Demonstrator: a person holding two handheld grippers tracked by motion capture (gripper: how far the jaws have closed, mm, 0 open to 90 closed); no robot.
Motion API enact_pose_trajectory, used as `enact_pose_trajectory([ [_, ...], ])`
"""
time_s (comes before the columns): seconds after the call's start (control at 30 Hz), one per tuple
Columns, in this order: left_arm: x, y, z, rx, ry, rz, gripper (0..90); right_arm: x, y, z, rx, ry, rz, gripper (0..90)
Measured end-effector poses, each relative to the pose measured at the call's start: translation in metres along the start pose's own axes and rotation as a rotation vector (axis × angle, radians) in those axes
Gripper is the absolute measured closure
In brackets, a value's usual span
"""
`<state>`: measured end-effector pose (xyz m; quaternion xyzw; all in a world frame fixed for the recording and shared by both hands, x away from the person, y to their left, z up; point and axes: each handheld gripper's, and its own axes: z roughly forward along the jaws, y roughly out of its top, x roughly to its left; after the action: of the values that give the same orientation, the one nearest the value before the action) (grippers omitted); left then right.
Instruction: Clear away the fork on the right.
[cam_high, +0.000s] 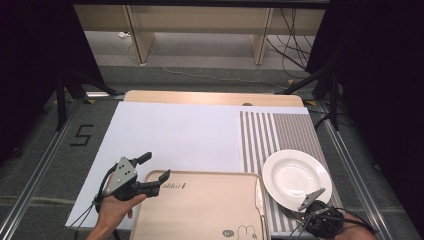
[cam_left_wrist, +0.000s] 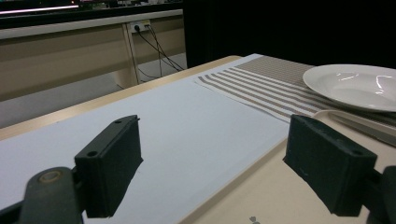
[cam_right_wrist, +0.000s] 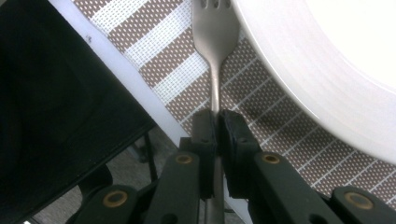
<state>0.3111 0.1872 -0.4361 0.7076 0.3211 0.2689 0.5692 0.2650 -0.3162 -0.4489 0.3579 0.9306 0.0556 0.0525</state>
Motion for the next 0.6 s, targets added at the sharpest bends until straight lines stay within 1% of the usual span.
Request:
enact_pose_trajectory([
  [0.07,0.0,0.0,0.0,0.0,0.0,0.0,17.9,0.0009,0.0004,-0.0006,0.01,0.003,-0.006,85.1],
  [0.27,-0.0002,0.0001,0.0,0.0,0.0,0.001,18.2,0.0016,0.0012,-0.001,0.009,-0.006,-0.022,85.3],
  [0.43,-0.0001,0.0001,0.0,-0.001,0.0,0.0,18.2,0.0028,0.0017,-0.0008,0.004,0.003,-0.032,85.3],
  [0.47,-0.0002,0.0001,-0.0001,-0.001,0.0,0.001,18.2,0.004,0.0018,-0.0012,0.005,0.013,-0.026,85.3],
  [0.5,-0.0003,0.0002,0.0,-0.001,0.0,0.001,18.2,0.0033,0.0021,-0.0015,-0.008,0.014,-0.045,85.3],
  [0.6,-0.0001,0.0003,-0.0002,-0.002,0.0,0.001,18.2,0.0059,0.0041,-0.003,-0.002,0.022,-0.044,85.3],
])
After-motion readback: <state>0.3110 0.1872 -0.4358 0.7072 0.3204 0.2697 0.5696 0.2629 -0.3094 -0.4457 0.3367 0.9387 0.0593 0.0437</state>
